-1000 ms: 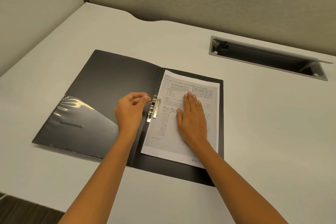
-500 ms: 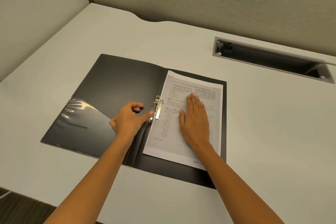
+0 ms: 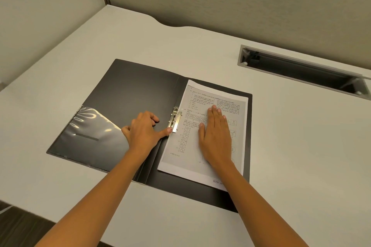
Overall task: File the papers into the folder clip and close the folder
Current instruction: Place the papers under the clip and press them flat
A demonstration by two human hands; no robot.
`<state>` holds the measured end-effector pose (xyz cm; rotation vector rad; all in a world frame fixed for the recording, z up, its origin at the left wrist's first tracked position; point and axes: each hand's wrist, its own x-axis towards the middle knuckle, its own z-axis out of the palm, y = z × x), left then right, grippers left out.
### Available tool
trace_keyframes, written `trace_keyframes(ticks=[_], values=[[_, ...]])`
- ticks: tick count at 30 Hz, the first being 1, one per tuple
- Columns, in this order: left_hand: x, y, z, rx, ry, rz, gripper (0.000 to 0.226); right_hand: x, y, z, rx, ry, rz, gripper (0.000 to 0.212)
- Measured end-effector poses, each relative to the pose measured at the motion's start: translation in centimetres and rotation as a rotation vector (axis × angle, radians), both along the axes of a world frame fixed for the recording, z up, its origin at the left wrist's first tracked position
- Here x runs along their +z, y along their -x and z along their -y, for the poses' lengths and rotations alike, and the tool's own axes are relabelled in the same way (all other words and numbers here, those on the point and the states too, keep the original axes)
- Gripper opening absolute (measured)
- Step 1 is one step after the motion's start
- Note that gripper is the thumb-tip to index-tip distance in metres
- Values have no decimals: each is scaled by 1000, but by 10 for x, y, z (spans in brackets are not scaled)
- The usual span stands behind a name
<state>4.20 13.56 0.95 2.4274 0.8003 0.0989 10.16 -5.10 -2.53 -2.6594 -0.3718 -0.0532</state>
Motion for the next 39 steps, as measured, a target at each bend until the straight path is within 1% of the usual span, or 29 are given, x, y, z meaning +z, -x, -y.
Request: trace_keyframes(ticks=[4,11,16,18,22,25,27,29,32,34,36,38,39], values=[[-2,-1,-1,-19,-20,-12,46,0,-1,0,4,6,9,61],[-2,-9,-7,-53,-24,-94,45,2,0,0,11,-4,7,61],[-5,-12,-6,-73,-98,-115,45,2,1,1,15,-2,17,61],[-6,-12,-7,-76,-78,-117,45,2,0,1,15,-3,16,60],[-5,-14,-12,-66,28,-134,44,3,1,1,22,-6,10,60],[-4,-14,-11,-55,54,-125,41,3,1,1,23,-3,9,60],[-3,-9,-7,-37,36,-78,39,4,1,1,24,-1,8,60],[-3,3,-1,-36,20,37,36,4,1,1,22,-2,8,60],[3,35,8,-8,159,365,34,3,1,2,22,-2,8,60],[7,59,11,34,111,511,39,3,1,3,19,-7,-5,60],[7,80,13,148,36,567,50,3,1,3,20,-10,-11,60],[5,95,13,392,-19,521,69,3,0,2,25,-8,-2,60],[5,101,12,533,3,475,80,3,0,2,28,-7,3,59]])
